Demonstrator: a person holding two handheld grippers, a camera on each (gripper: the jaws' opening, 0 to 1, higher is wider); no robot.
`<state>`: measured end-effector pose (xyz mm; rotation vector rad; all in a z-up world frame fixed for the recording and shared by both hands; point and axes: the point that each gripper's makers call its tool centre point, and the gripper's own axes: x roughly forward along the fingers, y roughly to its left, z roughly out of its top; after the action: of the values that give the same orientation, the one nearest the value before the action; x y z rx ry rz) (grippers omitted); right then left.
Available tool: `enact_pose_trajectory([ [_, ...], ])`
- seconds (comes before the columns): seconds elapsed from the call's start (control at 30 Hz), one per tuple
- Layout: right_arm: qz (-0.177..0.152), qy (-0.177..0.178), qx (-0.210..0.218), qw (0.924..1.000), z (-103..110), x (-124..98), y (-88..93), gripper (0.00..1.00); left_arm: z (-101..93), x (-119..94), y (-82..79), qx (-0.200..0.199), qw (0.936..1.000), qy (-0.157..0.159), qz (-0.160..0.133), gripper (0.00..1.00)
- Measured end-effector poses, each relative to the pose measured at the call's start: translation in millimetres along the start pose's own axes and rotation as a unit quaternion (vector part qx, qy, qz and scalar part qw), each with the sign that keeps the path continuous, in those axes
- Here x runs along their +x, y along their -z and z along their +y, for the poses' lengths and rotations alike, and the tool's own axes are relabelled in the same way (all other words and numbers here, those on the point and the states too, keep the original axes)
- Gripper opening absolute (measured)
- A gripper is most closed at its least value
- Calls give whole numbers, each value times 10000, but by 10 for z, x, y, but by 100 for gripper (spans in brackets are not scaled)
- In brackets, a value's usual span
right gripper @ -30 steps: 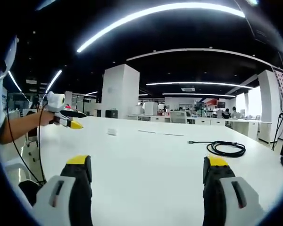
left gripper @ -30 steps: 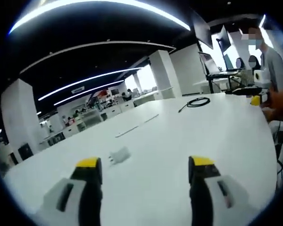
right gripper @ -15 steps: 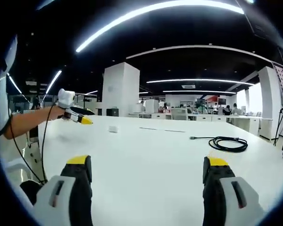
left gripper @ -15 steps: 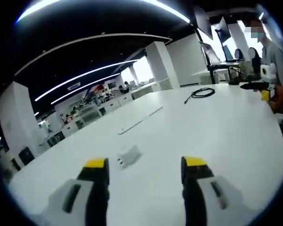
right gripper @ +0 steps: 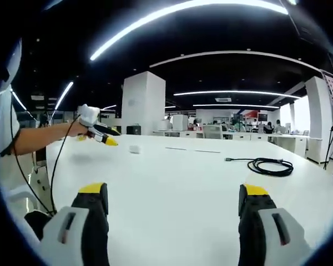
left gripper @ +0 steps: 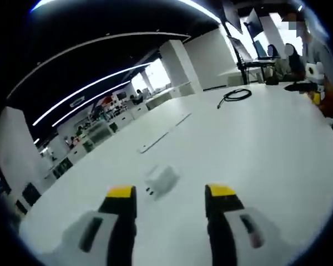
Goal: Plug the desk Type‑C cable into the charger adapter.
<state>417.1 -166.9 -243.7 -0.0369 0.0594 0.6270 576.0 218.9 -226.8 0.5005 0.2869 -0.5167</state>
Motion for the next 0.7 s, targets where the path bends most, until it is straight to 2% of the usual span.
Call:
enact_pose_trajectory([
  [0.13,23,17,9,10000,-20,2,16,99,73,122,65,132,9997,98,194,46],
  [0.23,5,19,7,10000,-21,9,8,99,95,182,48,143,9996,186,163,44],
  [0.3,18,18,-3,10000,-17,11,12,99,186,278,51,0,9996,249,125,42],
  [0.4,38,4,-26,10000,-10,13,17,99,144,309,71,93,9989,390,258,40],
  [0.47,34,2,-20,10000,-10,11,13,99,87,329,27,17,9984,492,272,38],
  [0.7,46,6,-16,10000,-6,6,15,99,107,423,14,213,9963,666,502,37],
])
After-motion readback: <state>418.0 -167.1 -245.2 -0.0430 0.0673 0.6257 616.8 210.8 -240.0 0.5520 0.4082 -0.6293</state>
